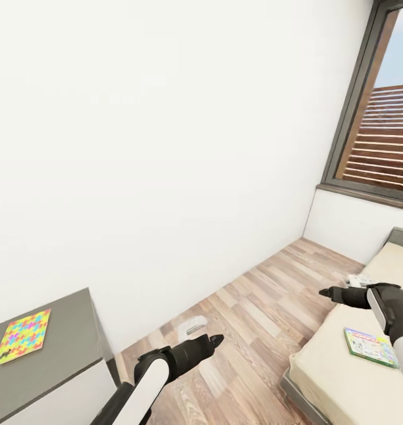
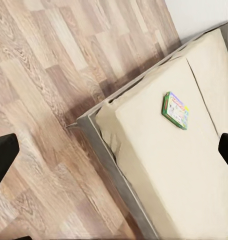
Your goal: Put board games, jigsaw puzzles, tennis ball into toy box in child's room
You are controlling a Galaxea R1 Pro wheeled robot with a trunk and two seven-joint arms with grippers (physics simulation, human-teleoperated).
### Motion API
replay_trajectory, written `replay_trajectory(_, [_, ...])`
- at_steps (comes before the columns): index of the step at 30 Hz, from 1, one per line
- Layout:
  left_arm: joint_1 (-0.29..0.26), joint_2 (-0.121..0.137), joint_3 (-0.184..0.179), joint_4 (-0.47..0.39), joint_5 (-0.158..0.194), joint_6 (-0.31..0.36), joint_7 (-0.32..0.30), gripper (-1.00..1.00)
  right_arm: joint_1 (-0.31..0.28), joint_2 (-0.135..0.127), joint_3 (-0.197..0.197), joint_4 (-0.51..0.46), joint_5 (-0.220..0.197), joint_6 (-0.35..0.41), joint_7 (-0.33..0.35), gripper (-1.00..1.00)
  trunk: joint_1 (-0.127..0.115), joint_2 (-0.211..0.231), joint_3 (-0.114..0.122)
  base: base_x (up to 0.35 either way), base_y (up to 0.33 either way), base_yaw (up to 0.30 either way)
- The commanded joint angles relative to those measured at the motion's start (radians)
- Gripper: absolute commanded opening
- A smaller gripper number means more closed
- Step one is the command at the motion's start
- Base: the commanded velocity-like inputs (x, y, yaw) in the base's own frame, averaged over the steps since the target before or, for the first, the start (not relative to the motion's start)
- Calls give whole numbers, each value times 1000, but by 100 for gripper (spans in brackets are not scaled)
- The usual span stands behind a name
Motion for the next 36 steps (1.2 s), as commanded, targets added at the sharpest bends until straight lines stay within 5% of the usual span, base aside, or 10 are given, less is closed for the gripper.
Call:
replay_trajectory(1, [-1, 1, -1, -2, 10, 1, 8, 100, -1, 1, -4, 12, 5, 3, 7, 100, 1, -2, -2, 0, 0, -295])
replay_trajectory(5, [-1, 2, -3, -1, 8, 0, 4, 100, -1, 1, -7, 40, 2, -4, 9, 100, 1, -2, -2, 12, 0, -295])
replay_trajectory(8, [-1, 1, -4, 4, -30, 1, 2, 100, -1, 1, -12, 51, 0, -7, 47, 100, 1, -2, -2, 248, 0, -295])
replay_trajectory(18, [-1, 2, -3, 6, -44, 1, 1, 100, -1, 2, -5, 54, 1, -5, 78, 100, 1, -2, -2, 326, 0, -295])
replay_trajectory(28, [0, 4, -3, 5, -45, 2, 1, 100, 0, 2, -1, 62, 12, -7, 305, 100, 1, -2, -2, 340, 0, -295])
replay_trajectory(36, [3, 7, -1, 5, -47, 2, 2, 100, 0, 0, 2, 63, 18, -2, 366, 100, 1, -2, -2, 341, -6, -295])
